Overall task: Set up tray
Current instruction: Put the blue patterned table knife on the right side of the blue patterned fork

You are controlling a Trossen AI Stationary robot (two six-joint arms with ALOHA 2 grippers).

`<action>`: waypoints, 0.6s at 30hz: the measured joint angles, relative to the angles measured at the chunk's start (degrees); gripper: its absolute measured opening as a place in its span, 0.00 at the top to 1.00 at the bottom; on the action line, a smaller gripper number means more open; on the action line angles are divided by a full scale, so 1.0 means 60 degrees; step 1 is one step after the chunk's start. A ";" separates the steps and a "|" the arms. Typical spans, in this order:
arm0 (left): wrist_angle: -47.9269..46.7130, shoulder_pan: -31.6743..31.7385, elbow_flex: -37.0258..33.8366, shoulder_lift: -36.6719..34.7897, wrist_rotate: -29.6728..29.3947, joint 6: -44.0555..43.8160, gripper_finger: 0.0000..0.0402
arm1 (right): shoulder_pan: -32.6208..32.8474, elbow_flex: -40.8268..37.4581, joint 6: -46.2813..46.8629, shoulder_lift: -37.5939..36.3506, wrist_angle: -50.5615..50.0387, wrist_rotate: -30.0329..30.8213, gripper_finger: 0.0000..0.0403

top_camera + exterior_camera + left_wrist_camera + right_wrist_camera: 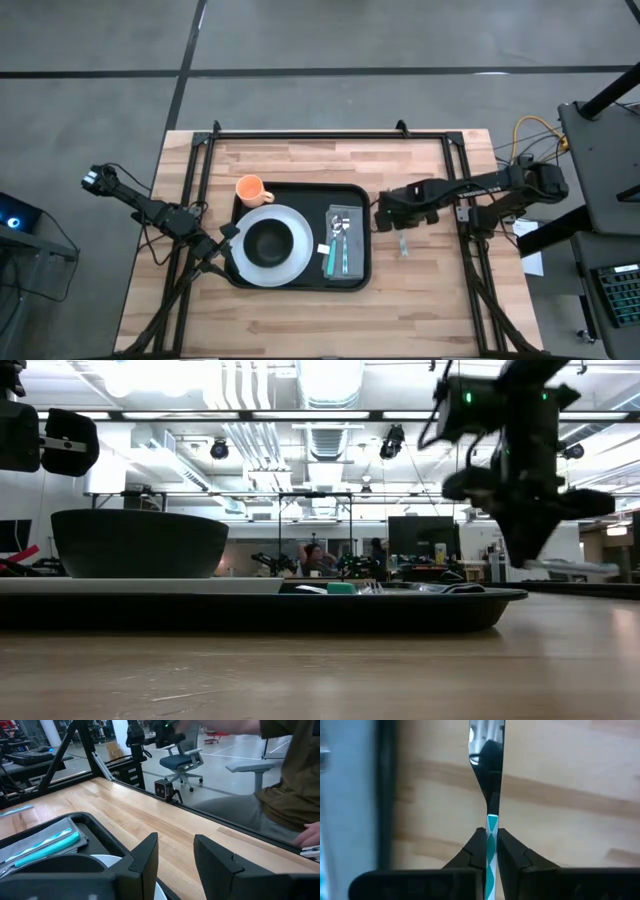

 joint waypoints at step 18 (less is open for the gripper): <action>0.0000 0.0002 0.0000 0.0000 0.0000 0.0002 0.73 | 0.2027 0.2934 0.3132 0.2595 -0.0017 0.0274 0.97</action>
